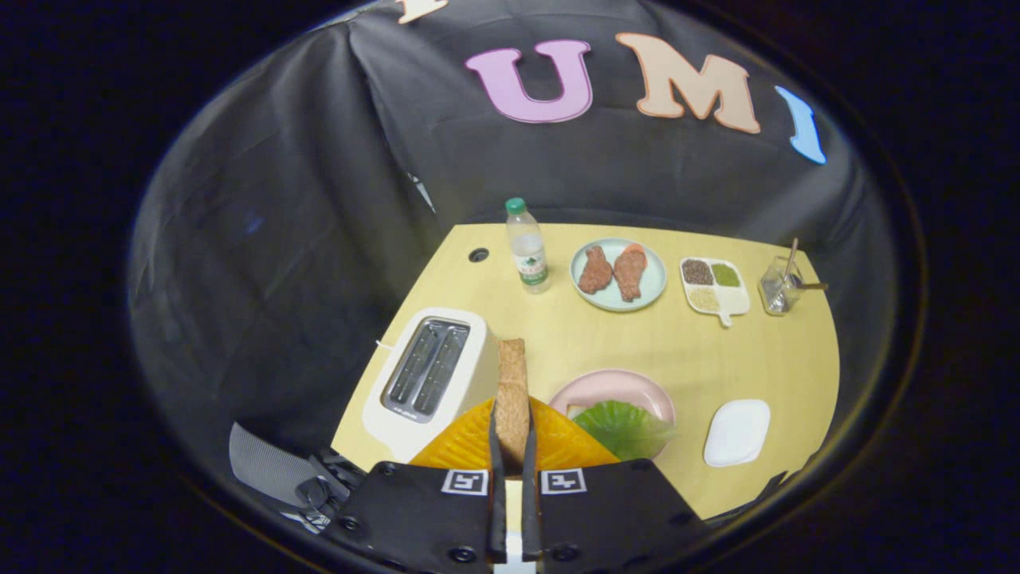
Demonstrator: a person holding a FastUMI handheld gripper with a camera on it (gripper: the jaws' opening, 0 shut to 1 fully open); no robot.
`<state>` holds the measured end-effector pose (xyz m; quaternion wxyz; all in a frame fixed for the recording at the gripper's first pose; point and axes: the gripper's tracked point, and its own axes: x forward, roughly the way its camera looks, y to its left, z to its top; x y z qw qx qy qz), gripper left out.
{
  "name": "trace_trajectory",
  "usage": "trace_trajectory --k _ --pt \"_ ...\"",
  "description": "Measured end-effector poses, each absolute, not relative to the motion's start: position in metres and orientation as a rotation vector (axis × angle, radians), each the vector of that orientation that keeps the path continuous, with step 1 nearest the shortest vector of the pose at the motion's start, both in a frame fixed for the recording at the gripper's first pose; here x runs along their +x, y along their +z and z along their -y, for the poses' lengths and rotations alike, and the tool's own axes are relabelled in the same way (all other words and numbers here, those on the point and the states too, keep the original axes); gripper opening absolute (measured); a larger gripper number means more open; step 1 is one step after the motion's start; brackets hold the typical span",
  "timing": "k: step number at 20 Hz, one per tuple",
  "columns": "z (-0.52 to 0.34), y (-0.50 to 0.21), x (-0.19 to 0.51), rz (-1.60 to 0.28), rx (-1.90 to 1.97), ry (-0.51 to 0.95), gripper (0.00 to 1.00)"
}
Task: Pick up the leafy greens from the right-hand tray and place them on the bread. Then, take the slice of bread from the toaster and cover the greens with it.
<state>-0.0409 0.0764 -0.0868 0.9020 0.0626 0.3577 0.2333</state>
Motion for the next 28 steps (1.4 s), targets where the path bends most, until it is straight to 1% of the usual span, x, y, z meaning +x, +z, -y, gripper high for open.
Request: trace_trajectory --k 7,10,21,27,28 --pt "-0.046 -0.163 -0.017 -0.85 0.176 0.453 0.1" --pt "-0.045 -0.188 -0.01 -0.894 0.233 0.471 0.1" --pt "-0.023 -0.242 0.013 -0.941 0.469 0.482 0.1" --pt "-0.003 -0.268 0.019 -0.948 0.43 0.436 0.16" --pt "0.001 -0.269 0.018 -0.953 0.419 0.424 0.21"
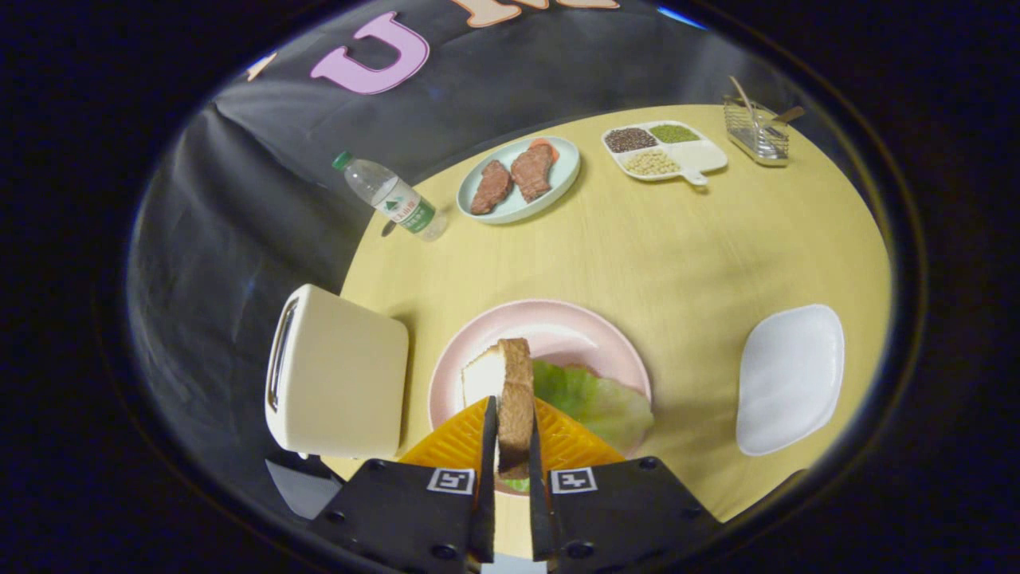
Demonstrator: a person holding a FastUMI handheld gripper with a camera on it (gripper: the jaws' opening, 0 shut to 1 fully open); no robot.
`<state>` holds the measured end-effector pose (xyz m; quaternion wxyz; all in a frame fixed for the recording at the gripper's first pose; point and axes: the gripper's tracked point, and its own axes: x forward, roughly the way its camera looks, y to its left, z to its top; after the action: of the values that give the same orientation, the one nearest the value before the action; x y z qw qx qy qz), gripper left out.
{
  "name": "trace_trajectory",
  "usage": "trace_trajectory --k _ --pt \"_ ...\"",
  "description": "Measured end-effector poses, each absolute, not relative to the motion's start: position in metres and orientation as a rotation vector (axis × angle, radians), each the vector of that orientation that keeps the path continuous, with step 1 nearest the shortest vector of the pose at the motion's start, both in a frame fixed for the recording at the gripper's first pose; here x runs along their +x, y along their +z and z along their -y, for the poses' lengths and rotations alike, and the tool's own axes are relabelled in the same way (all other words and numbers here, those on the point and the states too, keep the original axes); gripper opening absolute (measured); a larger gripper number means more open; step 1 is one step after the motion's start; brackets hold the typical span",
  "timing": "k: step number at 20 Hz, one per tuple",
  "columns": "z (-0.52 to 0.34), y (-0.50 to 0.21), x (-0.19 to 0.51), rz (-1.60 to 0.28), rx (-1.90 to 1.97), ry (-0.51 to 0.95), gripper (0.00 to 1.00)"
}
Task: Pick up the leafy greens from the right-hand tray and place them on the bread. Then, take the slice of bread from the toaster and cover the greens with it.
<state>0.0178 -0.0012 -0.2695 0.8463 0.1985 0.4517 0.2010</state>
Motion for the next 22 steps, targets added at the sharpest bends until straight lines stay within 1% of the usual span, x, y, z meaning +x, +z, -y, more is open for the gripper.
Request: trace_trajectory --k 4,6,9,16,22 --pt "0.022 -0.281 0.016 -0.977 0.353 0.36 0.45" --pt "0.029 -0.284 0.012 -0.991 0.326 0.345 0.55" --pt "0.029 -0.274 0.01 -0.974 0.332 0.35 0.54" --pt "0.046 -0.237 -0.001 -0.887 0.204 0.333 0.54" --pt "0.09 -0.183 -0.005 -0.723 0.143 0.209 0.54"
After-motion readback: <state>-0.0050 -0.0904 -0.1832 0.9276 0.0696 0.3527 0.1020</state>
